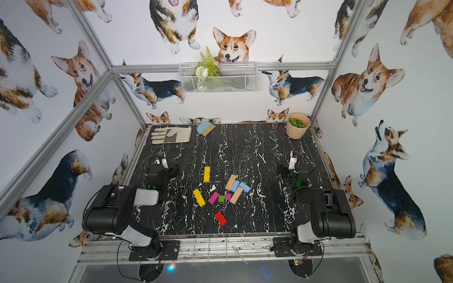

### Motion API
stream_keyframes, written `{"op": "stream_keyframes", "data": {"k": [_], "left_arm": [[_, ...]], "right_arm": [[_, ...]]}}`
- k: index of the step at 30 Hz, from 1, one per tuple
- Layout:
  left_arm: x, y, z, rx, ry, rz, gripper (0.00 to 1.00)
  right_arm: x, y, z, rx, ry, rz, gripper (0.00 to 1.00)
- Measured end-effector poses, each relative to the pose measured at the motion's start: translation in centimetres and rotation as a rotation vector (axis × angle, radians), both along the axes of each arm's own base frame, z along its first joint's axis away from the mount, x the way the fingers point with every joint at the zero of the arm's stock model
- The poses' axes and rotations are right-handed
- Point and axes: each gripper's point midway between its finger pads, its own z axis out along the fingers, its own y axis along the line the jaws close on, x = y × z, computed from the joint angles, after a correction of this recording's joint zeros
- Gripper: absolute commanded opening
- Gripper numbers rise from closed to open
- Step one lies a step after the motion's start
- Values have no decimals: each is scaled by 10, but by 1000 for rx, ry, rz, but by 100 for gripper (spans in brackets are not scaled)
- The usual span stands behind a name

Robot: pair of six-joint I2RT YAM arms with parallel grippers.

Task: Assemble the letter v with building blocks
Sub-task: Adjust the building block at the center of the board.

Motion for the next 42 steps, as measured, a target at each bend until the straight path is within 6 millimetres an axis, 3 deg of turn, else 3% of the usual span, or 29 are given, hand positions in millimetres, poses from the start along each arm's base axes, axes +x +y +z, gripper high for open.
{"op": "stream_keyframes", "data": {"k": [33, 42], "left_arm": [[0, 0, 0, 0, 0, -1, 100], [0, 0, 0, 0, 0, -1, 100]], "right_arm": [[-1, -1, 0, -7, 1, -11, 100], [-3, -13, 4, 17, -6, -56, 100]]}}
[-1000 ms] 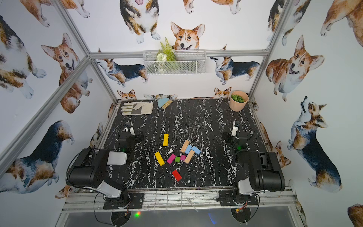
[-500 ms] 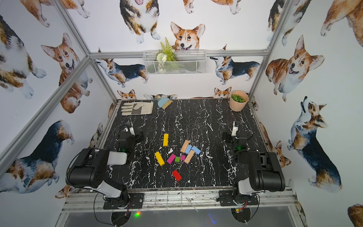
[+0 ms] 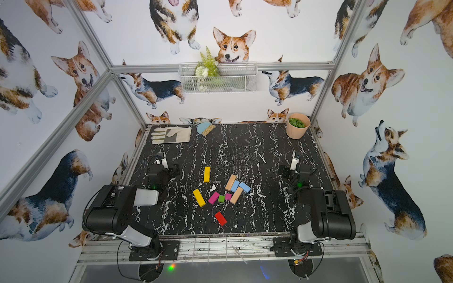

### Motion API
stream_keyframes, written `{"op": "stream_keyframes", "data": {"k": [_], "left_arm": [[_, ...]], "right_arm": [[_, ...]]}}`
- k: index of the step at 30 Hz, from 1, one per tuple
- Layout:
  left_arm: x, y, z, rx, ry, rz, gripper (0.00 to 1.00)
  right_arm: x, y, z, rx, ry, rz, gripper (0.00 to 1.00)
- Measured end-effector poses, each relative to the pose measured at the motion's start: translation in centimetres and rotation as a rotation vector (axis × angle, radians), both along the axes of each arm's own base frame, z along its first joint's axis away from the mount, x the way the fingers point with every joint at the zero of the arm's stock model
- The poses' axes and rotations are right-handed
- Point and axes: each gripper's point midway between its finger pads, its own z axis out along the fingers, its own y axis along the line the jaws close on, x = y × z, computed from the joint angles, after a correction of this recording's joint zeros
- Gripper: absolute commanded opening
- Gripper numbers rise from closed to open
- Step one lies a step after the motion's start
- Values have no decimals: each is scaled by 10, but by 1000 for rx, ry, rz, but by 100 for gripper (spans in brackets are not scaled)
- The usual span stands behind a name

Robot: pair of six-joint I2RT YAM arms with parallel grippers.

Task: Assemble the letter v with building blocks
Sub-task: Adjust the building block at the center of the board.

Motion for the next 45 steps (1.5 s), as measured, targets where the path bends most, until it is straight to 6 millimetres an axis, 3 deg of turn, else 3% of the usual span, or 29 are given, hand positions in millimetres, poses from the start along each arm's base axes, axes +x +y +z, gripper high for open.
{"op": "stream_keyframes", "data": {"k": [3, 7, 9, 13, 15, 17, 20, 22, 26, 30, 34, 40, 45], "left_arm": [[-1, 0, 0, 1, 1, -1, 100], [5, -1, 19, 3, -3, 0, 100], [12, -1, 44, 3, -37, 5, 100], [10, -3, 73, -16, -63, 15, 100], [7, -3, 89, -81, -94, 32, 100], [7, -4, 109, -177, -124, 51, 100], [20, -16, 139, -284, -99, 6, 100], [36, -30, 156, -325, -34, -41, 96], [49, -62, 157, -316, 179, -81, 95], [26, -99, 134, -214, 398, -127, 95], [-10, -124, 86, -116, 644, -159, 93], [-59, -133, 20, -53, 904, -140, 90], [-67, -141, 0, -88, 970, -128, 89]], "right_arm": [[5, -6, 24, -5, -24, -29, 100], [14, 6, 88, 10, -113, -21, 100], [20, 26, 119, 23, -130, 15, 100], [27, 91, 175, 60, -157, 190, 100], [24, 98, 189, 198, -155, 176, 100], [24, 82, 187, 301, -146, 126, 100], [27, 67, 155, 417, -83, 69, 100], [32, 73, 131, 453, 36, 68, 100], [51, 92, 140, 444, 130, 91, 100], [38, 92, 103, 434, 266, 56, 100], [21, 91, 72, 443, 362, 27, 100], [10, 93, 51, 451, 432, 31, 100], [-1, 94, 30, 449, 494, 25, 100]]}}
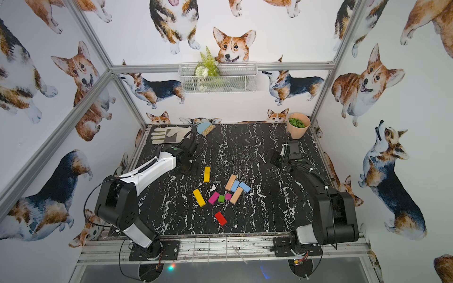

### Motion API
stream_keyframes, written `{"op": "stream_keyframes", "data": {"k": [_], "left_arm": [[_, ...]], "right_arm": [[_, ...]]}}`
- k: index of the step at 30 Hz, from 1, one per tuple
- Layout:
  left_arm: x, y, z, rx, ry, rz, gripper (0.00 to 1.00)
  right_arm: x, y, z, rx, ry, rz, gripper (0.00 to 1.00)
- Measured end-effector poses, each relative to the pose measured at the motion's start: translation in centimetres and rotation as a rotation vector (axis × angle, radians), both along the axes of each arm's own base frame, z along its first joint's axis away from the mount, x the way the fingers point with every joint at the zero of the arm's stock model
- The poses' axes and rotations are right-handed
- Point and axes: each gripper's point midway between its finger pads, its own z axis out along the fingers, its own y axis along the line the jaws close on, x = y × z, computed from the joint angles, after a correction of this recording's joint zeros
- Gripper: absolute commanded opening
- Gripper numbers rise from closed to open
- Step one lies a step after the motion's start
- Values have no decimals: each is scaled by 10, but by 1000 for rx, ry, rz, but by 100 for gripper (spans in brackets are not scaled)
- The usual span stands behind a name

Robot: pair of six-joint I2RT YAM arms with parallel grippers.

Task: Assemble the letter v with building blocks
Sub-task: Adjust the building block at the center of the board.

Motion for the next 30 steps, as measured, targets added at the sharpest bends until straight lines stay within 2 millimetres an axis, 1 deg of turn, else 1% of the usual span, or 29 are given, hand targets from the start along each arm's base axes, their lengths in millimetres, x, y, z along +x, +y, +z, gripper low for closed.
{"op": "stream_keyframes", "data": {"k": [2, 6, 10, 16, 24, 30], "left_arm": [[0, -6, -8, -8, 27, -4, 88], [5, -23, -14, -23, 36, -25, 88], [5, -38, -26, -24, 63, -49, 87], [8, -44, -36, -22, 81, -46, 86], [14, -50, -53, -29, 104, -33, 86], [17, -52, -64, -26, 119, -19, 84]], "right_arm": [[-1, 0, -2, 1, 6, 2, 100], [-3, 1, -6, 3, 17, 5, 100], [-5, -1, -10, 2, 26, 1, 100], [-5, -9, -13, 3, 32, -20, 100], [-6, -14, -15, 4, 36, -32, 100], [-7, -15, -17, 4, 39, -34, 100]]}}
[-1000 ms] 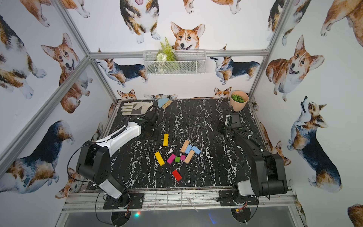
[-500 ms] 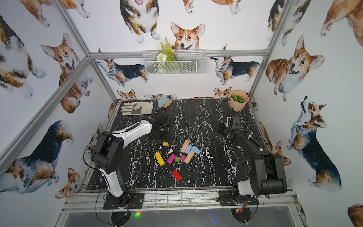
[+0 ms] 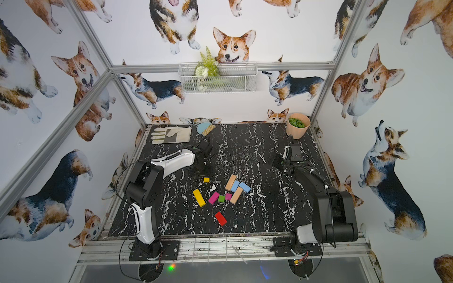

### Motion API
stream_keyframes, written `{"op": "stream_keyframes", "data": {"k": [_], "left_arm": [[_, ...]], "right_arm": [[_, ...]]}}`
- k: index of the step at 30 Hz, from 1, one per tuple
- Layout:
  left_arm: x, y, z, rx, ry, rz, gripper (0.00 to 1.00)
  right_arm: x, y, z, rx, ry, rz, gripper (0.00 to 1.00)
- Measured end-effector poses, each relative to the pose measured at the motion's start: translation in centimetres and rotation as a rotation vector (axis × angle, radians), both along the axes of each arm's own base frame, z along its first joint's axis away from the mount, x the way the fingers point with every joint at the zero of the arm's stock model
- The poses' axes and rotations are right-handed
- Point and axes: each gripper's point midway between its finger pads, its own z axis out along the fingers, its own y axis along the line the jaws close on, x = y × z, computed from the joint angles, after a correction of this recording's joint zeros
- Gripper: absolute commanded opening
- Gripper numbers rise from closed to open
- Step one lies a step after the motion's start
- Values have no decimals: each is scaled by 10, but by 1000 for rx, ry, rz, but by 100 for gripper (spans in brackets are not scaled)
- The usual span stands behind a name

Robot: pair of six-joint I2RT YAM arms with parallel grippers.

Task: Assemble the letter v with building blocks
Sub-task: Adjust the building block at the center of the board.

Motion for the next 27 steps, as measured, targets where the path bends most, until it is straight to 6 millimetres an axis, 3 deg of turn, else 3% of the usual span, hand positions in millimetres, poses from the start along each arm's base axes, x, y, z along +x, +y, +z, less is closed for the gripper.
{"op": "stream_keyframes", "data": {"k": [3, 9, 16, 21, 27], "left_arm": [[2, -1, -4, 1, 2, 8, 80], [6, -6, -7, -18, -3, 17, 65], [13, -9, -7, -24, -25, 25, 19], [15, -9, -7, -24, -29, 29, 8], [16, 0, -6, -34, -51, 83, 2]], "right_arm": [[0, -1, -1, 0, 2, -2, 100], [0, -1, -2, 0, 5, -3, 100], [0, 0, -5, 4, 13, 0, 100], [0, 0, -5, 7, 14, 3, 100], [0, 3, -5, 18, 15, 12, 100]]}}
